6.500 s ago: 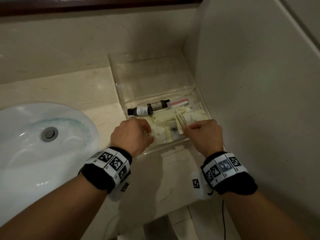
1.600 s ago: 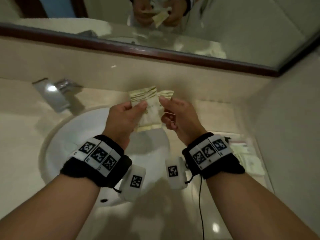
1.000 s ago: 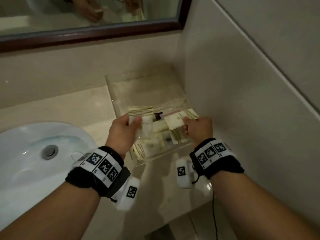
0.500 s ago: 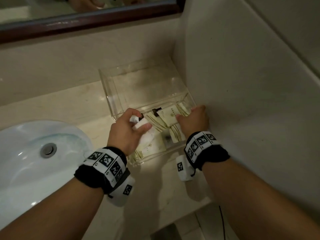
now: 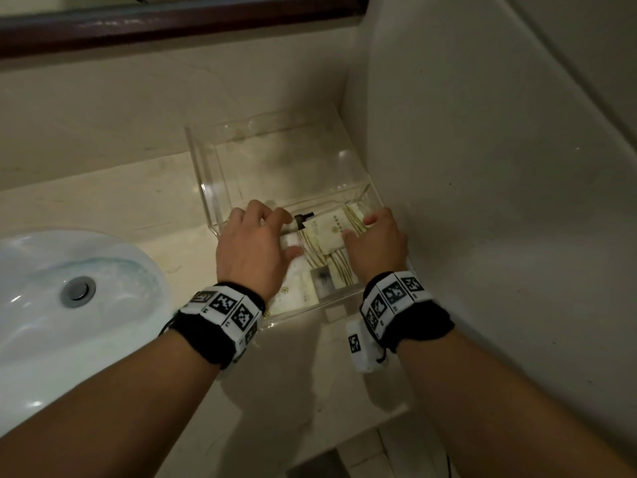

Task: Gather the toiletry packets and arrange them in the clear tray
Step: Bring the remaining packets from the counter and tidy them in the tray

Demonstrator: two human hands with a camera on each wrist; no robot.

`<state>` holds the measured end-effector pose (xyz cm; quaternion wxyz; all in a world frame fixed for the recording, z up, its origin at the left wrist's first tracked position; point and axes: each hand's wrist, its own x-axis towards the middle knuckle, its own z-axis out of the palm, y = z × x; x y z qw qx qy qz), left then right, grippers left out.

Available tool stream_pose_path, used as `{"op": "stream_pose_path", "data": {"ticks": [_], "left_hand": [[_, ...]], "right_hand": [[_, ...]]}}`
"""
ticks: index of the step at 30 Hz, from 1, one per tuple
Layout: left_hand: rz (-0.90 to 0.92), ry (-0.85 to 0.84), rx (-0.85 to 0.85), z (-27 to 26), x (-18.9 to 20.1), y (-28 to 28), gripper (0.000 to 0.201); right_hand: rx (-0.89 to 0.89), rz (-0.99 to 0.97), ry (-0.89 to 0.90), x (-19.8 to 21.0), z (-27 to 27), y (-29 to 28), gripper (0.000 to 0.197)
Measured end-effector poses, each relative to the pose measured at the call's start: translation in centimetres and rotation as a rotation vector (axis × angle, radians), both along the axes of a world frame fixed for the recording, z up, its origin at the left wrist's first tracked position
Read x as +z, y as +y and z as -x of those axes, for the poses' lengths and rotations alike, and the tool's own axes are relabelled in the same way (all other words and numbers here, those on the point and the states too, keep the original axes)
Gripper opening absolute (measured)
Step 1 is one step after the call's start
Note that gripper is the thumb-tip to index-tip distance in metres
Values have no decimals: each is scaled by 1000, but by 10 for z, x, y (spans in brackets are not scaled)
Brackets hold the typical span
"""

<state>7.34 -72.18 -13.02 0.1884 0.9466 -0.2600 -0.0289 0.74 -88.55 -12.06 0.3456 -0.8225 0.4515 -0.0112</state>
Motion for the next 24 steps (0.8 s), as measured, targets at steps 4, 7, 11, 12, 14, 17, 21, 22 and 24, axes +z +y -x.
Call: {"op": "stream_pose_path", "data": {"ticks": [4, 7, 11, 12, 14, 17, 21, 22, 24], "left_hand": [[63, 71, 30, 0, -7, 3, 39], [140, 93, 86, 3, -4, 5, 31], [195, 145, 129, 14, 7, 0, 31], [182, 157, 115, 18, 8, -1, 35], [109, 149, 54, 26, 6, -2, 44], [-10, 158, -37, 37, 3, -2, 60], [-217, 262, -143, 50, -3, -4, 86], [-263, 271, -155, 51, -4, -4, 93], [-331, 278, -164, 52, -8, -5, 108]], "right_hand": [[70, 72, -34, 1, -1, 1, 28], [180, 151, -142, 3, -1, 7, 28], [377, 206, -146, 3, 3, 13, 45], [432, 198, -115, 2, 4, 14, 52], [551, 194, -23, -2, 7, 16, 63], [706, 216, 81, -5, 13, 17, 66], [830, 232, 202, -12, 19, 17, 65], [849, 237, 241, -16, 20, 16, 66], [880, 243, 303, -23, 19, 15, 68]]}}
